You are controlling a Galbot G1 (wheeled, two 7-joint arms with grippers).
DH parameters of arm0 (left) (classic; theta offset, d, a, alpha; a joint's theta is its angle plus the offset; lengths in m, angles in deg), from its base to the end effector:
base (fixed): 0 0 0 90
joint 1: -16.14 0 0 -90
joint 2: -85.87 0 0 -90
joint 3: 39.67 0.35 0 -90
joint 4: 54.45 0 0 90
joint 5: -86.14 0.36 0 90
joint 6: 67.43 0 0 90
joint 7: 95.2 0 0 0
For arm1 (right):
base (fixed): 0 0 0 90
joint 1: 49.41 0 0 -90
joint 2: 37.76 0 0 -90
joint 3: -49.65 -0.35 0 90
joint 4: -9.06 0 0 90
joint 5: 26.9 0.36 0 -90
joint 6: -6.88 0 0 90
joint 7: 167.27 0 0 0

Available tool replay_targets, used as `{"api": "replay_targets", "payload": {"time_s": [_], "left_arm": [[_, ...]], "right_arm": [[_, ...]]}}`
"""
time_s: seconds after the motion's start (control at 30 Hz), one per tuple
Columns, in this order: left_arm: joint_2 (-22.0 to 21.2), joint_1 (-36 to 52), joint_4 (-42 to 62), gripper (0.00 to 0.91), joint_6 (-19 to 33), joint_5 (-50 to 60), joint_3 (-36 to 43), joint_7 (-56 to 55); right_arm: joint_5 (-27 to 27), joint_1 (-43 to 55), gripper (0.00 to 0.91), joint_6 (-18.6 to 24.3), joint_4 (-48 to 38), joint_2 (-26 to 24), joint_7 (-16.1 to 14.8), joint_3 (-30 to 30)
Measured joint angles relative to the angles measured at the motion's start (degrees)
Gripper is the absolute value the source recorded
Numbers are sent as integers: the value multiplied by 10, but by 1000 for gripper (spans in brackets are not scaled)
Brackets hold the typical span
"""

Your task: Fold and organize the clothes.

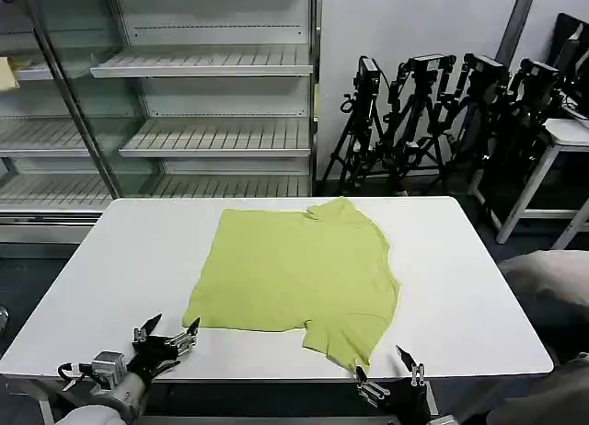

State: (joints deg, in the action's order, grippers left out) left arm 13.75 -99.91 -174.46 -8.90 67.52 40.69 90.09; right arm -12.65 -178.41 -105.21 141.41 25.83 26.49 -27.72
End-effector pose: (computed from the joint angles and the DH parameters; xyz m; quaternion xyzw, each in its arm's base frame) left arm 0.2121 0.1019 -0.2659 -0.0479 -0.9728 -0.0052 0.2266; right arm 0.1249 0.0043 -0.2583 0.1117 -0.9707 0.0507 0.2067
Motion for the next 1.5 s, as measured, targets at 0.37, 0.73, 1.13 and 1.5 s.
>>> {"api": "replay_targets", "payload": {"time_s": [0.37, 0.73, 1.13, 1.5], "left_arm": [[1, 3, 8, 10, -10, -7, -1, 4], [1, 6, 16, 10, -11, -17, 2, 11], [-1, 1, 13, 10, -13, -20, 6, 25], [10, 19, 5, 10, -16, -32, 10, 31]], "right_arm": [[2, 8, 0, -23, 1, 2, 7, 15], [4, 11, 0, -34, 1, 4, 9, 25], [4, 18, 0, -31, 3, 2, 2, 25], [16, 48, 0, -34, 17, 0, -5, 7]]}}
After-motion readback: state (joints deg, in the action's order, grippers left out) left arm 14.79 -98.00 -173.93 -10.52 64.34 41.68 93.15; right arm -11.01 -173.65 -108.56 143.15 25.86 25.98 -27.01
